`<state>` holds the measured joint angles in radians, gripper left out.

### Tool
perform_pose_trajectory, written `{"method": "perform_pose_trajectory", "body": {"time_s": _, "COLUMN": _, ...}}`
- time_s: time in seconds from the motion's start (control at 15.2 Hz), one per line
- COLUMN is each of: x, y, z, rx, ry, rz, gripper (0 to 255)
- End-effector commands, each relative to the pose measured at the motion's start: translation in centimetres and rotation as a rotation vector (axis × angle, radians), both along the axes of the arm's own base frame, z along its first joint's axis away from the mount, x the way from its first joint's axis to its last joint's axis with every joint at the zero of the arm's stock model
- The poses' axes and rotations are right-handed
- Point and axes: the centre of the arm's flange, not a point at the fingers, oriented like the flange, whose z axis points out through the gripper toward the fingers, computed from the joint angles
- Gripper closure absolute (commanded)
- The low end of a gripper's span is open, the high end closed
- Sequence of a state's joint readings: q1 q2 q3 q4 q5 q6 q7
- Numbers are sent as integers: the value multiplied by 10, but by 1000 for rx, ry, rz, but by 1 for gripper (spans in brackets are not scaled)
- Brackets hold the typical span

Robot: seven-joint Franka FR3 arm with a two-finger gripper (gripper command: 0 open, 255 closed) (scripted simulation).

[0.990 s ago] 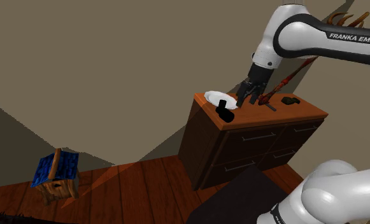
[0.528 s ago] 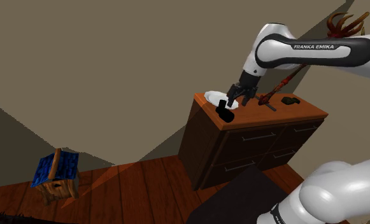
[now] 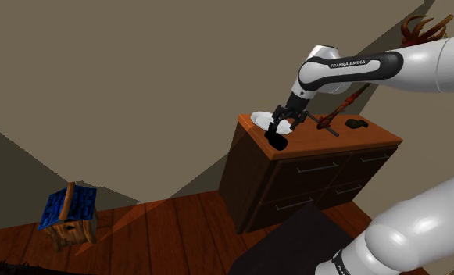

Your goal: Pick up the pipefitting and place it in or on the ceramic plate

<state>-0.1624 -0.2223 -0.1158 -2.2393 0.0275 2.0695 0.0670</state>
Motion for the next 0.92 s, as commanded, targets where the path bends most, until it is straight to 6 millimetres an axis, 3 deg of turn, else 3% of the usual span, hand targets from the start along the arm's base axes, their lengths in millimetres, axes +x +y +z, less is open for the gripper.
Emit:
{"method": "perform_pose_trajectory", "body": {"time_s": 0.0, "x": 12, "y": -17, "z": -15, "rx": 3, "ry": -12, "rz": -42, "gripper": 0}}
{"method": "perform_pose_trajectory", "body": {"time_s": 0.13, "x": 24, "y": -36, "z": -28, "rx": 7, "ry": -23, "rz": -82, "gripper": 0}}
{"method": "perform_pose_trajectory", "body": {"time_s": 0.66, "x": 28, "y": -35, "z": -69, "rx": 7, "ry": -23, "rz": -84, "gripper": 0}}
{"method": "perform_pose_trajectory", "body": {"time_s": 0.86, "x": 28, "y": -35, "z": -69, "rx": 7, "ry": -23, "rz": -84, "gripper": 0}}
